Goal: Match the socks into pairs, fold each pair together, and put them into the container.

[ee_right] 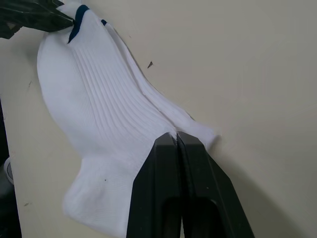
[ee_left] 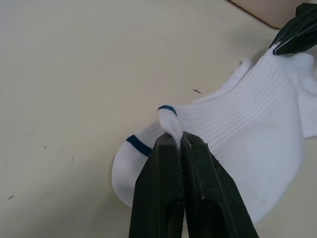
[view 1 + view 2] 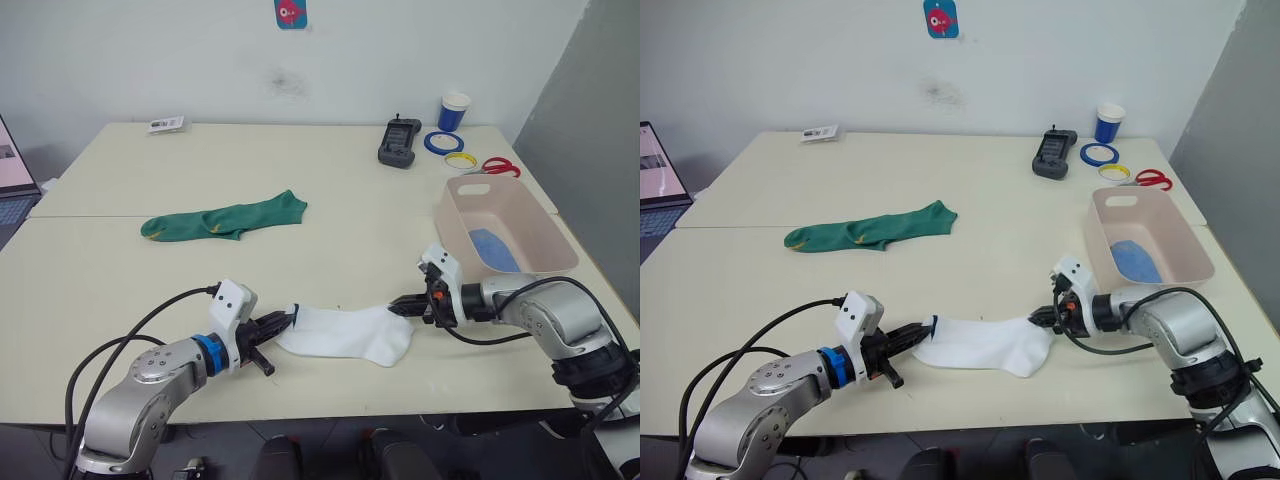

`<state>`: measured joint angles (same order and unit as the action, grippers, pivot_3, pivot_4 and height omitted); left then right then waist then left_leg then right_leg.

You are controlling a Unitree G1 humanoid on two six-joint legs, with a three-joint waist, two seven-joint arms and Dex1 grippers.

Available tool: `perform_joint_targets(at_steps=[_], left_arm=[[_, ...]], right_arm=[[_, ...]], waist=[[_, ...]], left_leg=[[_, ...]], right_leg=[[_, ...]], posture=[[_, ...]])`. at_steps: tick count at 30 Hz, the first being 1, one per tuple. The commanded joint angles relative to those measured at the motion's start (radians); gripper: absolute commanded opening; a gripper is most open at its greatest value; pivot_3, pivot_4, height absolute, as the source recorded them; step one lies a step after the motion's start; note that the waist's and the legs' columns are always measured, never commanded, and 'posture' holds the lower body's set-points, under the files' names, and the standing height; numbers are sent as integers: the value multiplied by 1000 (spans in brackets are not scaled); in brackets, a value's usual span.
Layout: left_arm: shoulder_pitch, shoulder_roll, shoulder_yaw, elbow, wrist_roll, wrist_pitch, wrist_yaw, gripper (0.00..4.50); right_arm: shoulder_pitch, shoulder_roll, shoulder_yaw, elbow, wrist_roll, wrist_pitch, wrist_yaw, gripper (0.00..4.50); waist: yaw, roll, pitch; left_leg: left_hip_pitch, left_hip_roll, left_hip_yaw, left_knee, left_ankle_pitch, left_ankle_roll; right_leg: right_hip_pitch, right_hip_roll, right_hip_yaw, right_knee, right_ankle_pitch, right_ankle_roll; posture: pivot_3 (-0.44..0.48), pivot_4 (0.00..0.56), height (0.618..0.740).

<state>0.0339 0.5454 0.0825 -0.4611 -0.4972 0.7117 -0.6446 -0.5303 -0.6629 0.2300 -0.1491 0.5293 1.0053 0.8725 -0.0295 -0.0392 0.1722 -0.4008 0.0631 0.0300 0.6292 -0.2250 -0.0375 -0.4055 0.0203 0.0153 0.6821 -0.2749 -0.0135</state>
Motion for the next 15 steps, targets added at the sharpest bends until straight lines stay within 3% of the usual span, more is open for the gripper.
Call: perform_joint_targets(at_steps=[1, 15], left_arm=[[3, 6, 22, -27, -15, -23, -2, 38], [14, 11, 47, -22, -23, -42, 0, 38]], right_arm=[[-26, 8, -6, -13, -2, -14, 16, 0], [-38, 32, -2, 23, -47, -41, 16, 0]], waist=[[0, 0, 0], [0, 0, 0]], left_leg=[[0, 0, 0, 0, 0, 0], [0, 0, 0, 0, 0, 0]], right_leg=[[0, 0, 0, 0, 0, 0], [0, 0, 0, 0, 0, 0]], posture=[[0, 150, 740], [0, 150, 740]])
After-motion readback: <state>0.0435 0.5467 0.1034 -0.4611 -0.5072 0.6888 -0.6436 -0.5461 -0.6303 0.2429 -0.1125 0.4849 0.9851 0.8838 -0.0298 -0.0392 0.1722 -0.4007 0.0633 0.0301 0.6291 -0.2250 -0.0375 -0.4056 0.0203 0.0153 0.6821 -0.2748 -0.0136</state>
